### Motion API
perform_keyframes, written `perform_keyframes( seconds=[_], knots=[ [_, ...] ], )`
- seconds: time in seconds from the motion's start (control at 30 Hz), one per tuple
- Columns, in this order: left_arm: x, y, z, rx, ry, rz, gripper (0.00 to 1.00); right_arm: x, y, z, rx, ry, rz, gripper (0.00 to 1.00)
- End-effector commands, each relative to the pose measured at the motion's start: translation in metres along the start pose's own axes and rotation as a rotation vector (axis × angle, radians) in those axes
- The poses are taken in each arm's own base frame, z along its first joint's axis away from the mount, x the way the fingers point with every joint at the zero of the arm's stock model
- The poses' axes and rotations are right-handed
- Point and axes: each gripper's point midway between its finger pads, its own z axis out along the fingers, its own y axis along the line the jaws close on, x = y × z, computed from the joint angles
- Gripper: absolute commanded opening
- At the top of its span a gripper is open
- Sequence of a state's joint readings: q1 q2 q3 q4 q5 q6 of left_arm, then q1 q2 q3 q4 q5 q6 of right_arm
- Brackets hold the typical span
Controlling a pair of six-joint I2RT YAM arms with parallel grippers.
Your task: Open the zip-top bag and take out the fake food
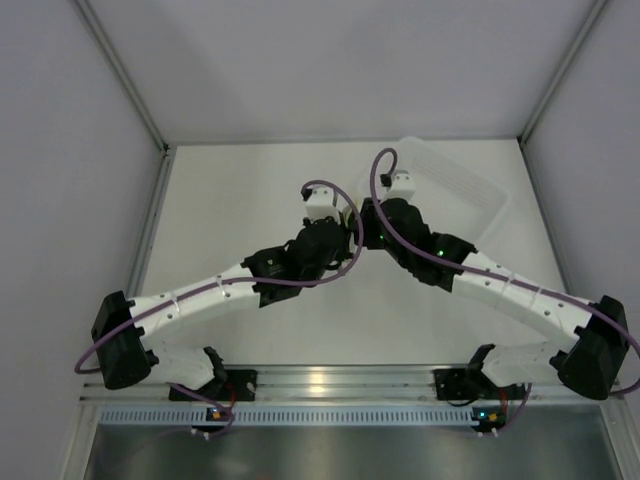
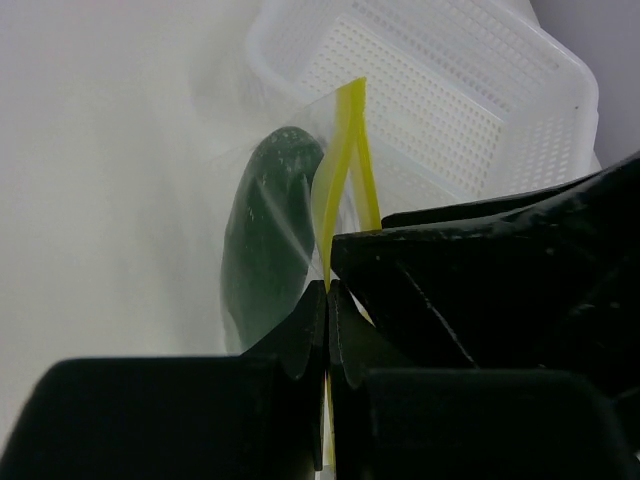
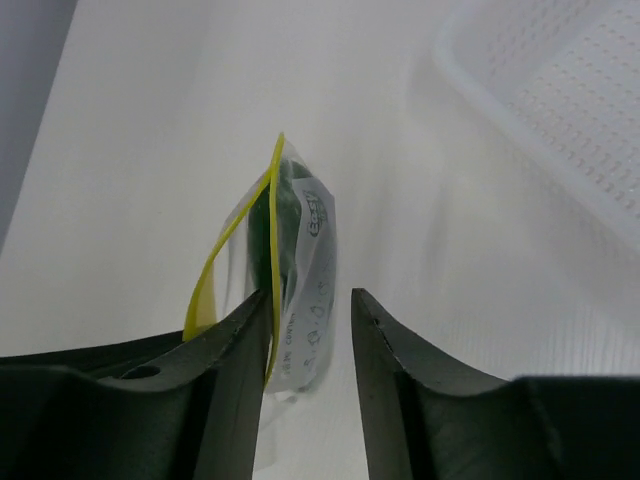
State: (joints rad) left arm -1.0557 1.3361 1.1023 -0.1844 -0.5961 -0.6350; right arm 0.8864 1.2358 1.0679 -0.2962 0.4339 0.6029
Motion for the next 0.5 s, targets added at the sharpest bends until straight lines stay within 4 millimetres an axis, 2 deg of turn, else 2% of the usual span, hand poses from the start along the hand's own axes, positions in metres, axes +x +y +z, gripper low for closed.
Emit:
perform_keyframes(
  seconds=[0.0,0.03,0.1,0.13,0.23,0.3,0.33,0.37,0.43,0.47],
  knots=[
    [-0.025,-0.012,-0.005,0.037,-0.078,-0.064,0.0,-0.014,0.008,0.011,-0.019,-0.027,0.012,0.37],
    [-0.025,-0.01,-0.004,0.029,-0.08,-0.061,0.0,-0.013,0.006,0.013,-0.012,-0.024,0.008,0.32],
    [-0.026,-0.007,-0.004,0.014,-0.09,-0.061,0.0,-0.005,0.003,0.016,-0.01,-0.007,-0.003,0.29],
    [-0.025,-0.006,-0.003,0.006,-0.09,-0.057,0.0,-0.005,0.004,0.017,-0.018,-0.007,-0.004,0.18],
    [-0.025,0.002,0.0,-0.037,-0.109,-0.048,0.0,0.001,-0.003,0.022,-0.003,0.009,-0.027,0.0],
    [-0.023,0.015,0.001,-0.091,-0.123,-0.039,0.0,0.008,-0.014,0.024,0.022,0.029,-0.046,0.0],
    [-0.025,0.029,0.0,-0.159,-0.154,-0.044,0.0,0.01,-0.023,0.026,0.038,0.036,-0.044,0.0],
    [-0.017,0.039,0.0,-0.193,-0.151,-0.043,0.0,0.024,-0.033,0.027,0.046,0.072,-0.05,0.0],
    [-0.017,0.059,-0.001,-0.239,-0.166,-0.094,0.0,0.027,-0.056,0.028,0.082,0.073,-0.028,0.0],
    [-0.016,0.067,-0.002,-0.252,-0.17,-0.115,0.0,0.043,-0.07,0.028,0.099,0.107,-0.03,0.0]
  ],
)
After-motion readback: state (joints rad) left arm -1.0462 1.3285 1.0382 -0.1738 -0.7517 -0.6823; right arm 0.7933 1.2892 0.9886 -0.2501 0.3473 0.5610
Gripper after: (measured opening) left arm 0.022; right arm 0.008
